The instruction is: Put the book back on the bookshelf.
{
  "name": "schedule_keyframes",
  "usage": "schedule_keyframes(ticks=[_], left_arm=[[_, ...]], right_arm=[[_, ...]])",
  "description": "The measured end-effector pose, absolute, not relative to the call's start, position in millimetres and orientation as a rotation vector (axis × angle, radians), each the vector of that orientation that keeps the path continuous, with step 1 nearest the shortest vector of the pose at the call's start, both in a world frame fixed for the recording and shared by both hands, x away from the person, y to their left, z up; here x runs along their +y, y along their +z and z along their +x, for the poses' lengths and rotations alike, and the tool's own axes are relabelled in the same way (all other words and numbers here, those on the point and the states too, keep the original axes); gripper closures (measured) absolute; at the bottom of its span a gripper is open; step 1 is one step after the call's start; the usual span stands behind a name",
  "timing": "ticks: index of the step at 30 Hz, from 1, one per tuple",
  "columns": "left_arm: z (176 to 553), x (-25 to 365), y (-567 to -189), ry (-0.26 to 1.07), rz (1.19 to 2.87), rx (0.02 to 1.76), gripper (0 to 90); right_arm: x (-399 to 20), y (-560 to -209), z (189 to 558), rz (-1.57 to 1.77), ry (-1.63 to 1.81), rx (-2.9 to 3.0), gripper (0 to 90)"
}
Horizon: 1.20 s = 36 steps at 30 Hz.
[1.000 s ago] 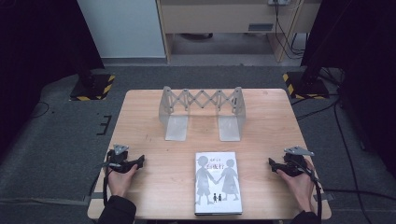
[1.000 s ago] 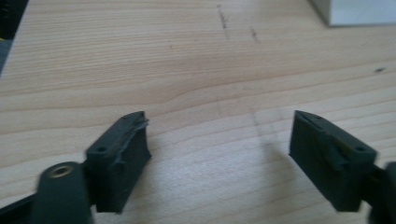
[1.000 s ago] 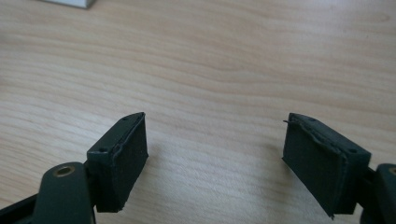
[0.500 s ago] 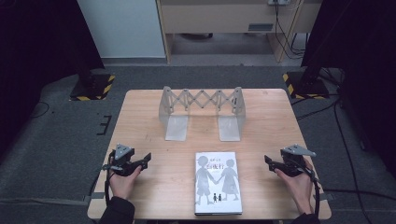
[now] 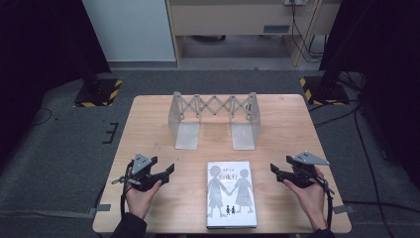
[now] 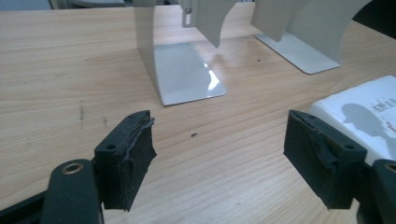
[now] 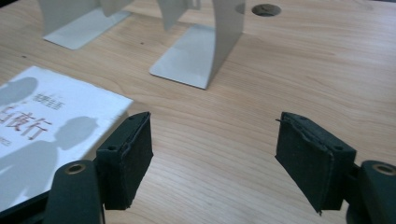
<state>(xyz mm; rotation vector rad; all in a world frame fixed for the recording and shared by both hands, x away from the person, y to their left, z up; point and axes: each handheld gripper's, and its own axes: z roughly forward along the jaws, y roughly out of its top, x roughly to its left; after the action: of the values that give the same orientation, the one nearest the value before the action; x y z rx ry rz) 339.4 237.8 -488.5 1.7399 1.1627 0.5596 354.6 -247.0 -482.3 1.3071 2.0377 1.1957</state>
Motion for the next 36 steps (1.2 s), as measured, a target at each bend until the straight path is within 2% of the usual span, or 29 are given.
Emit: schedule_keyframes(ticks=[6, 14, 36], left_arm=[[335.8, 223.1, -488.3, 0.537, 1.758, 1.129, 22.8], [328.0, 206.4, -482.4, 0.557, 1.802, 1.1, 27.5], [326.2, 158.9, -497.6, 0.467, 1.922, 0.99, 22.1]], right_arm=[[-235.9, -479.7, 351.9, 1.283, 1.237, 2.056, 27.1], [-224.3, -479.7, 349.3, 1.256, 1.263, 2.088, 26.8], [-204.8, -494.7, 342.2, 1.238, 1.33, 2.169, 27.5]])
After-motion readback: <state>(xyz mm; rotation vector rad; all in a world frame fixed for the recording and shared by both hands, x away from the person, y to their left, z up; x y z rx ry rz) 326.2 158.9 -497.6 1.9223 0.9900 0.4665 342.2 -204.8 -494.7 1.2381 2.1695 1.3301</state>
